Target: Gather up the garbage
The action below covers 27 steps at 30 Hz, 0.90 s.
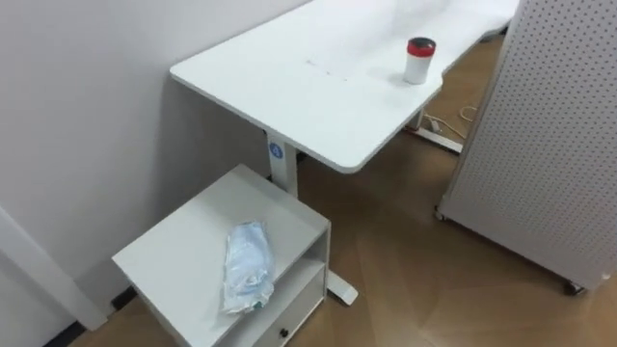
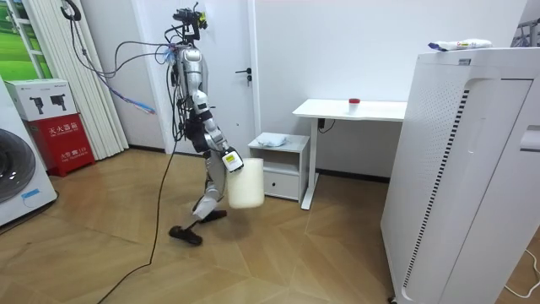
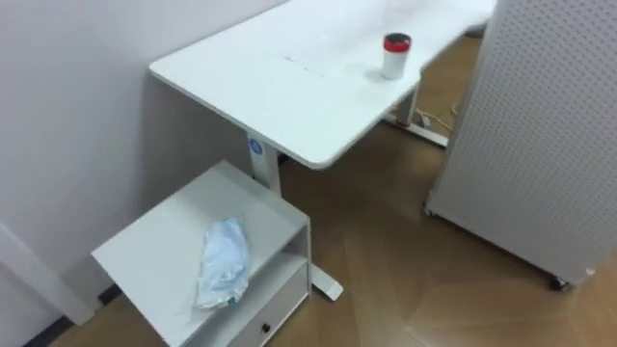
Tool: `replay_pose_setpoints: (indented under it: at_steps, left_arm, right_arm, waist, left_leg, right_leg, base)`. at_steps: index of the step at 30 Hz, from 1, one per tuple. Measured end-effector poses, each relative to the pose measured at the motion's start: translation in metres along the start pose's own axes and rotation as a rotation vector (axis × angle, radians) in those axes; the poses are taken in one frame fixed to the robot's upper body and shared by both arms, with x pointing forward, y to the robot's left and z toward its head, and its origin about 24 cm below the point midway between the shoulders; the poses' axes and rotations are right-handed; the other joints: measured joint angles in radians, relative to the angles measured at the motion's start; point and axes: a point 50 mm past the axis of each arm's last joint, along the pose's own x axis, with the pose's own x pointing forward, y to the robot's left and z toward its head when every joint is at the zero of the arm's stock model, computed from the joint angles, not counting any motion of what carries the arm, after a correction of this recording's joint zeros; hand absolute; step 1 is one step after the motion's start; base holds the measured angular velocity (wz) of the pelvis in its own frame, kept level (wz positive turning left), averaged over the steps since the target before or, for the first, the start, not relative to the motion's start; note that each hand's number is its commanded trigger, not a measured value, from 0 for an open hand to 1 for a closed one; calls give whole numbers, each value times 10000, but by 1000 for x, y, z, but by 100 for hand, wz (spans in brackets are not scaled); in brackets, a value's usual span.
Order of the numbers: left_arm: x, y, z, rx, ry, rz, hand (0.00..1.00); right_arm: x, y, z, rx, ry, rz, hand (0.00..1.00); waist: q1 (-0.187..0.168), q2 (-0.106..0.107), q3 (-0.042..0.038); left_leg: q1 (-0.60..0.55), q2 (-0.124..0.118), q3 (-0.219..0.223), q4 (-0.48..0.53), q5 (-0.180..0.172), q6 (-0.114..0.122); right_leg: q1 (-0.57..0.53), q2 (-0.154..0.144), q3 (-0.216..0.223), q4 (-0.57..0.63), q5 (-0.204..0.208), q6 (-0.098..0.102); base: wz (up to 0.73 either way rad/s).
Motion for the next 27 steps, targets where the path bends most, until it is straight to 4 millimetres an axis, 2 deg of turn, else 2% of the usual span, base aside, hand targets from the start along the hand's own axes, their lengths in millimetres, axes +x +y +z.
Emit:
replay_pose_setpoints:
  at_steps: [2,5,6,7,8,9,12,15,16,17,19,23,25,27]
  left_arm:
    - [0,0,4,-17,-234,151,0]
    - [2,3,20,-37,-979,506,0]
    - [3,3,31,-38,-1387,612,0]
    - [4,2,40,42,-1663,694,0]
    - [4,2,44,64,-1829,748,0]
    - [5,5,54,-20,-2189,931,0]
    - [7,10,80,-20,-2944,1368,0]
    - [5,20,114,-152,-4154,2022,0]
    - [3,25,129,-213,-4715,2295,0]
    - [3,28,137,-227,-4966,2456,0]
    - [-1,39,162,-394,-5766,3059,0]
    - [-6,51,186,-454,-6546,3897,0]
    - [-8,56,196,-575,-6854,4231,0]
    - [-8,62,202,-515,-6893,4475,0]
  right_arm:
    - [1,0,4,199,-133,-28,100]
    - [1,0,6,402,-284,-100,100]
    - [1,0,7,402,-350,-103,100]
    - [1,1,4,412,-268,-74,100]
    - [1,3,4,342,-263,-25,100]
    - [2,5,5,223,-310,57,100]
    - [3,6,10,38,-486,102,100]
    - [4,6,18,-162,-677,144,100]
    - [5,7,21,-120,-788,117,100]
    - [6,7,24,-107,-830,91,100]
    - [8,9,31,-309,-902,107,100]
    - [9,13,43,-545,-1290,95,100]
    - [10,14,53,-746,-1615,102,100]
    - [11,16,61,-854,-1863,109,100]
  waist:
    - [-5,166,12]
    - [-106,141,-20]
    - [-133,144,-17]
    - [-243,226,-92]
    - [-240,211,-108]
    - [-243,233,-87]
    - [-352,226,-49]
    - [-514,305,87]
    - [-590,338,119]
    - [-598,351,147]
    - [-741,386,175]
    - [-905,443,279]
    - [-1092,475,378]
    - [-1242,466,387]
  left_leg:
    - [164,194,-25,-180,1,-8]
    - [232,252,-280,-371,19,-87]
    - [230,288,-387,-367,-17,-168]
    - [213,385,-564,-327,-59,-281]
    - [202,427,-633,-344,-42,-342]
    - [178,519,-603,-382,-15,-414]
    - [177,616,-572,-622,67,-547]
    - [103,647,-572,-673,67,-547]
    - [15,640,-566,-676,67,-547]
    - [-19,636,-548,-677,67,-547]
    - [-311,634,-448,-603,67,-547]
    - [-762,626,-351,-430,67,-547]
    - [-1143,625,-289,-259,67,-547]
    - [-1580,620,-284,59,67,-547]
  right_leg:
    - [-667,40,-248,-441,-263,-49]
    - [-1173,288,-114,-3299,-262,-97]
    - [-1230,398,-132,-4487,323,-5]
    - [-1116,592,-191,-4872,905,41]
    - [-1002,689,-278,-4995,941,5]
    - [-952,833,-336,-5083,1001,-80]
    - [-990,989,-253,-5240,1016,-105]
    - [-1070,1047,-170,-5320,1025,-120]
    - [-1196,1041,-125,-5295,1025,-120]
    - [-1250,1043,-113,-5287,1025,-120]
    - [-1547,1038,-74,-5251,1026,-122]
    - [-2083,1028,75,-5037,1027,-124]
    - [-2538,992,135,-4744,1025,-127]
    - [-2978,936,131,-4441,1011,-149]
  base:
    - [0]
    - [23]
    - [43]
    - [37]
    - [25]
    - [0]
    - [-2]
    - [-6]
    - [0]
    - [-13]
    - [-10]
    - [-8]
    - [-4]
    - [0]
